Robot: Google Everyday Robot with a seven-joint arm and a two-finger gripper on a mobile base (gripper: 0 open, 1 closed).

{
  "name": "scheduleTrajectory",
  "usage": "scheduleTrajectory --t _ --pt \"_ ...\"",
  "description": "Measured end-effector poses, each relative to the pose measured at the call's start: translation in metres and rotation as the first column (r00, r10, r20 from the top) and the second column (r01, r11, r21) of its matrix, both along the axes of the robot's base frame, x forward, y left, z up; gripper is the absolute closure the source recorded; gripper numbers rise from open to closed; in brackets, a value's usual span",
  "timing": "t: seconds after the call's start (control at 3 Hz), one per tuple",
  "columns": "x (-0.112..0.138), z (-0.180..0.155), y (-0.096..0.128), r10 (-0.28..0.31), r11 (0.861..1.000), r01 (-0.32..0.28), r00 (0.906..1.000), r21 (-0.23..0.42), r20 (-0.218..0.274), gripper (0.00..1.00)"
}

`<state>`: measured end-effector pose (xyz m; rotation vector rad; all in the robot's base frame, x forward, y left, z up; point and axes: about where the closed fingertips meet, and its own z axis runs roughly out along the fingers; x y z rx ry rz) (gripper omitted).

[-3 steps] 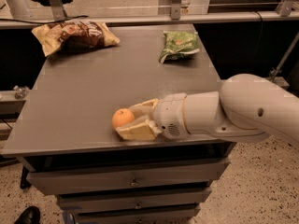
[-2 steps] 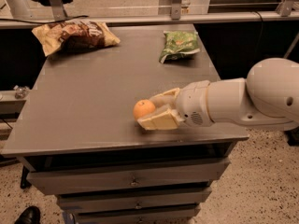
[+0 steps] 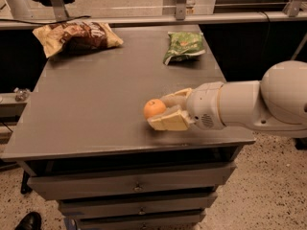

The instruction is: Move orange near green jalapeno chip bag

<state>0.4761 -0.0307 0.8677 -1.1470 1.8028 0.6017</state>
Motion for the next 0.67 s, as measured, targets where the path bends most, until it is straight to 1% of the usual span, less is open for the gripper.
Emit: scheduleTrajectory --t 0.33,0.67 --pt "0.021 0.011 -0.043 -0.101 0.995 0.1 0.9935 0.02 0.052 1.0" --pt "0.047 0.028 -0.105 -0.214 0.977 0.212 0.9708 0.032 0.108 1.0"
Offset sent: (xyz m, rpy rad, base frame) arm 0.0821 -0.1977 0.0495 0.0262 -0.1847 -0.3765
